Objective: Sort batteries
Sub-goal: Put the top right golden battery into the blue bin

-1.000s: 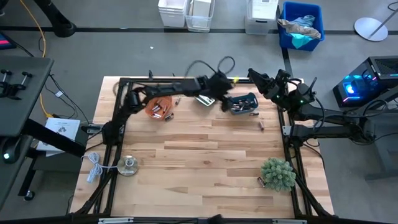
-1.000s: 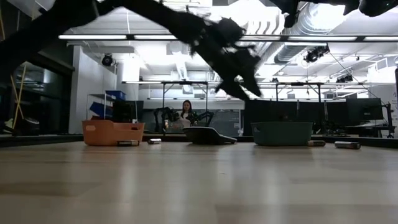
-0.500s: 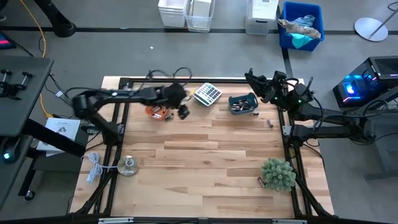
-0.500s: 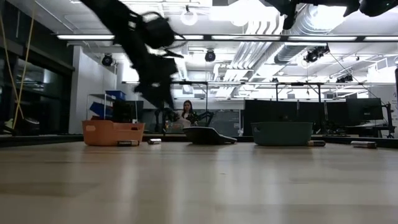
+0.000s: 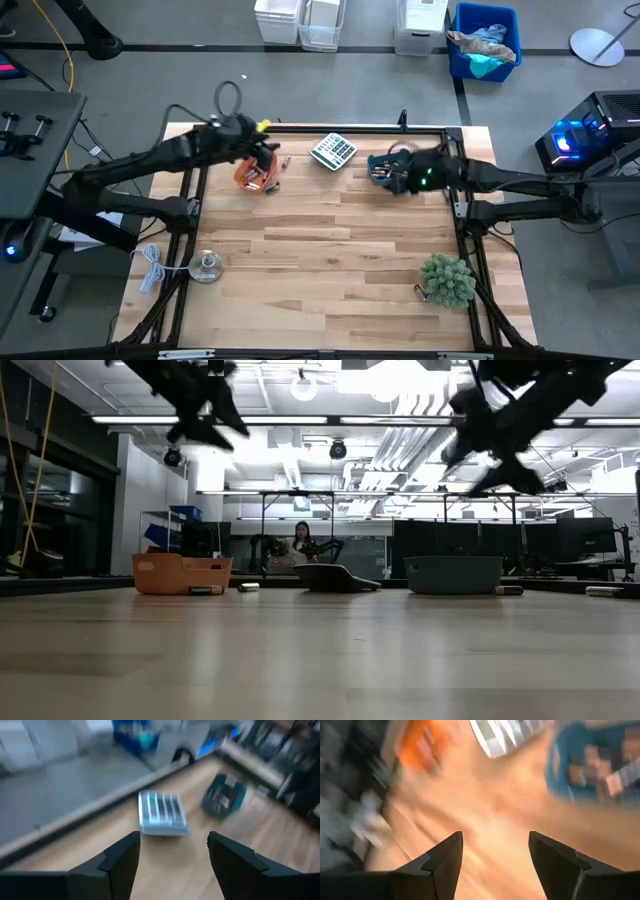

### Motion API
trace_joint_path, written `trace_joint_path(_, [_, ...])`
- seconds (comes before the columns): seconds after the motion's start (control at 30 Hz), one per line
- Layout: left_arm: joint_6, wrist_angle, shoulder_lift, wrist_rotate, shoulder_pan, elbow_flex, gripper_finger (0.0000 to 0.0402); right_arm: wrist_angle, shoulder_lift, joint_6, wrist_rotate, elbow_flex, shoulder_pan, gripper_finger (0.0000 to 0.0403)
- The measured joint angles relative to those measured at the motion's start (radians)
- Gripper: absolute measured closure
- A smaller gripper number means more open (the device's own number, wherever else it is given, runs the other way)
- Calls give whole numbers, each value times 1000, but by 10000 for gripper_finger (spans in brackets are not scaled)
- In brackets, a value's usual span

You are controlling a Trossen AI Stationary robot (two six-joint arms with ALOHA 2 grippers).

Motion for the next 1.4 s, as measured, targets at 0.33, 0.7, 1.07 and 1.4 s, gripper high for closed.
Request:
trace_joint_path(0.33, [4,44,-132,-9,42,-1,182,-261,82,115,13,35,287,181])
trace_joint_path(0.7, [-28,222,-66,104,45,-1,182,-515,312,-169,210,116,-65,181])
trace_joint_path(1.07, [-83,219,-63,150,45,-1,182,-315,563,-402,163,116,-232,181])
trace_joint_path(1.4, [-91,219,-63,150,45,-1,182,-316,578,-809,210,116,-278,181])
